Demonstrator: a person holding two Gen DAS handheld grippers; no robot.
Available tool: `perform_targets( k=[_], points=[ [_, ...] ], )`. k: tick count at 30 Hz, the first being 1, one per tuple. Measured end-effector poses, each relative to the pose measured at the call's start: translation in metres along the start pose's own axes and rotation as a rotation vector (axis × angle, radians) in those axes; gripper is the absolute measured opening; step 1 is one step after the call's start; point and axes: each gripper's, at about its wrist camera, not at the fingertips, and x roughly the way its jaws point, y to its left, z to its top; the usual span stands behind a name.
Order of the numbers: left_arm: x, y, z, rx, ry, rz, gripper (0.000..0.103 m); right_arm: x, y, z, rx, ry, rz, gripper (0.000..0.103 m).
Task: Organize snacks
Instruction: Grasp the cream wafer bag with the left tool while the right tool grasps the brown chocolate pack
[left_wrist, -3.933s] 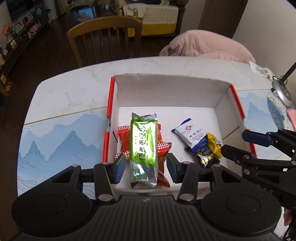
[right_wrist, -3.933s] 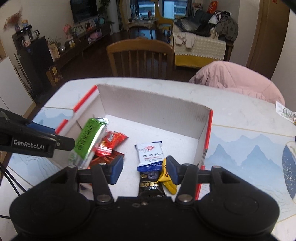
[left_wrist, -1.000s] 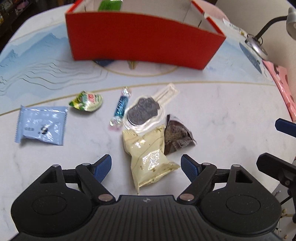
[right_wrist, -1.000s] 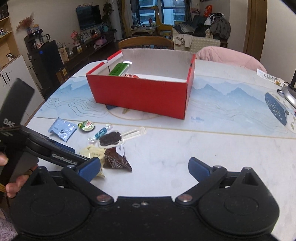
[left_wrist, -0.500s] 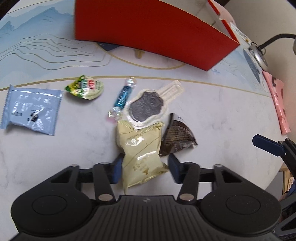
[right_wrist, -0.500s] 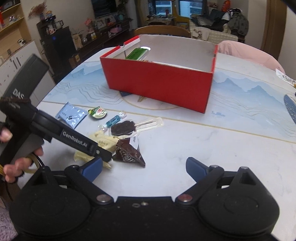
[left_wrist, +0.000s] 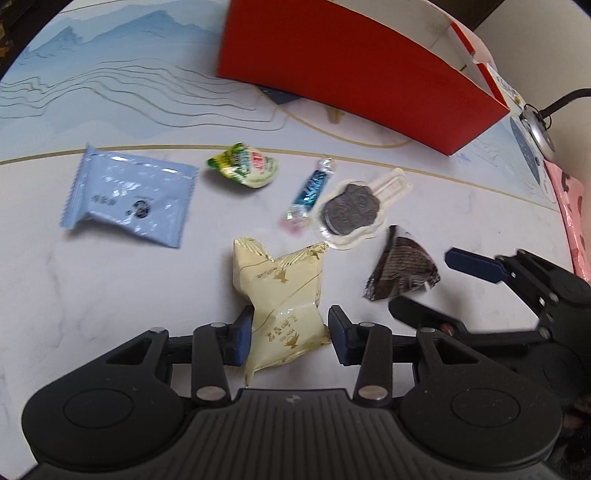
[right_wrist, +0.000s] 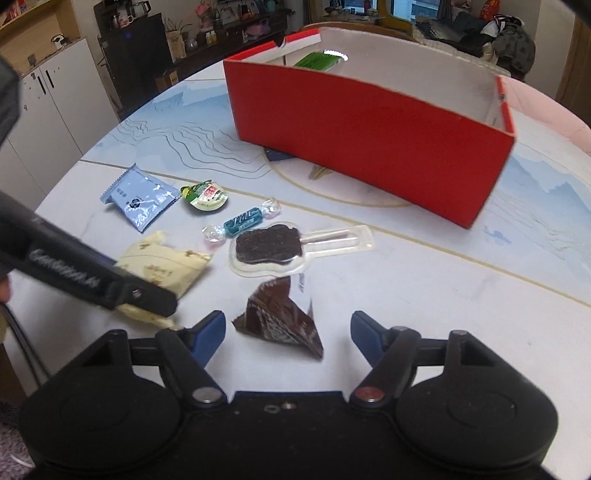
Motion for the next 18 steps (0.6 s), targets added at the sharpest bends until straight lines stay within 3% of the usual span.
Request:
perform_targets(
  k=[4, 8, 18],
  points=[
    [-0.006, 0.007, -0.004, -0.012, -0.010, 0.008, 0.041, 0.010, -0.001, 0.005, 0.027, 0.008, 0.021, 0.062],
    [-0.009, 0.012, -0.006, -0.018, -0.018, 0.014, 0.041, 0.017, 0.000, 0.004, 0.044, 0.022, 0.030, 0.043],
    [-0.018, 0.012, -0.011, -0.003, -0.050, 0.022, 0.041, 0.000, 0.006, -0.004, 0.081, -0.006, -0.010, 0.032]
  ],
)
